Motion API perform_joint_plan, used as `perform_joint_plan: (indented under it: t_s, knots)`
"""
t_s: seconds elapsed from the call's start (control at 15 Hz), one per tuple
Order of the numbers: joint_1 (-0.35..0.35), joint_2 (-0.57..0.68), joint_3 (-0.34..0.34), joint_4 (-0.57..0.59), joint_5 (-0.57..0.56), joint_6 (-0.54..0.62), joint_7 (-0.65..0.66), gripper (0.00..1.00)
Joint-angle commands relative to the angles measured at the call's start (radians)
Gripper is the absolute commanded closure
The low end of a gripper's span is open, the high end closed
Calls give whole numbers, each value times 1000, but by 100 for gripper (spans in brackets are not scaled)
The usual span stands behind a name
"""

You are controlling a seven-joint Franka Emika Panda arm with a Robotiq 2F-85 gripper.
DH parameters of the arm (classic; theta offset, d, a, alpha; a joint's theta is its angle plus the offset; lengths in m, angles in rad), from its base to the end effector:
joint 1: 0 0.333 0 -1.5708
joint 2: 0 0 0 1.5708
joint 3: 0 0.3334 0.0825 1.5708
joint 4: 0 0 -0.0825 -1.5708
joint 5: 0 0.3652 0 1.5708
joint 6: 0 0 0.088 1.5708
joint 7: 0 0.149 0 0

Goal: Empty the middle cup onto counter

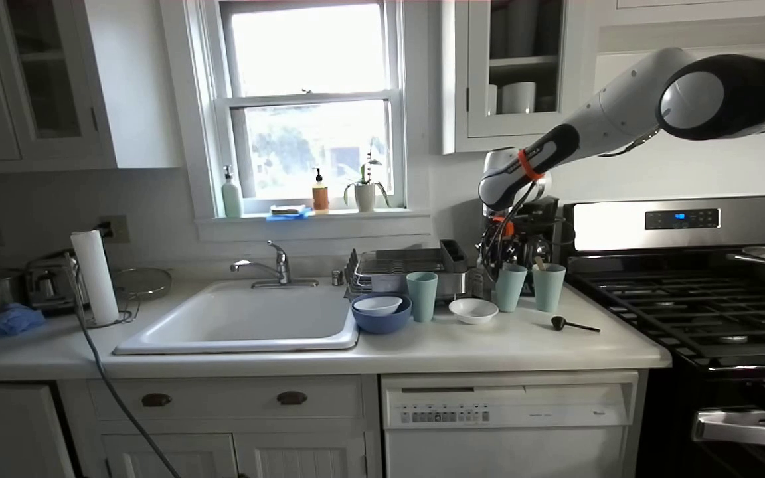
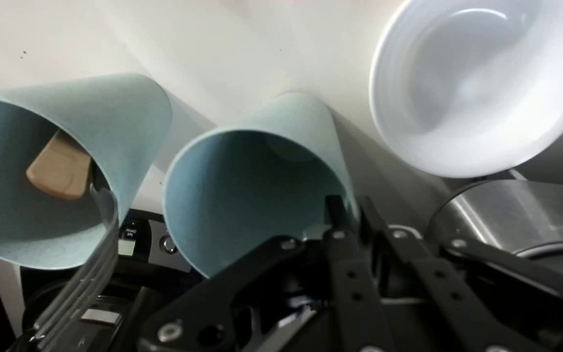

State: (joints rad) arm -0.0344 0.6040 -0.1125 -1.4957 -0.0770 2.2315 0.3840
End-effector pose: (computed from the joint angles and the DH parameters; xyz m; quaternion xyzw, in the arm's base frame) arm 0.7146 -0.0975 0.3140 0.9691 -0.2288 0.0742 0.0546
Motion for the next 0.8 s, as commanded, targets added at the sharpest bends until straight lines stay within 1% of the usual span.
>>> perform_joint_plan:
  t_s: [0.0, 0.27, 0.4, 0.53, 0.6, 0.73]
  knots:
    - [7, 1, -4, 25, 28, -30, 2, 57]
    - [5, -70, 21, -37, 46, -16, -40, 28]
    - [0, -127, 43, -128, 61, 39, -91, 16]
    - [-5, -185, 56, -249, 71, 164, -140, 2]
    - [-14, -203, 62, -292, 81, 223, -170, 0]
    - [-23, -254, 61, -396, 95, 349, -210, 0]
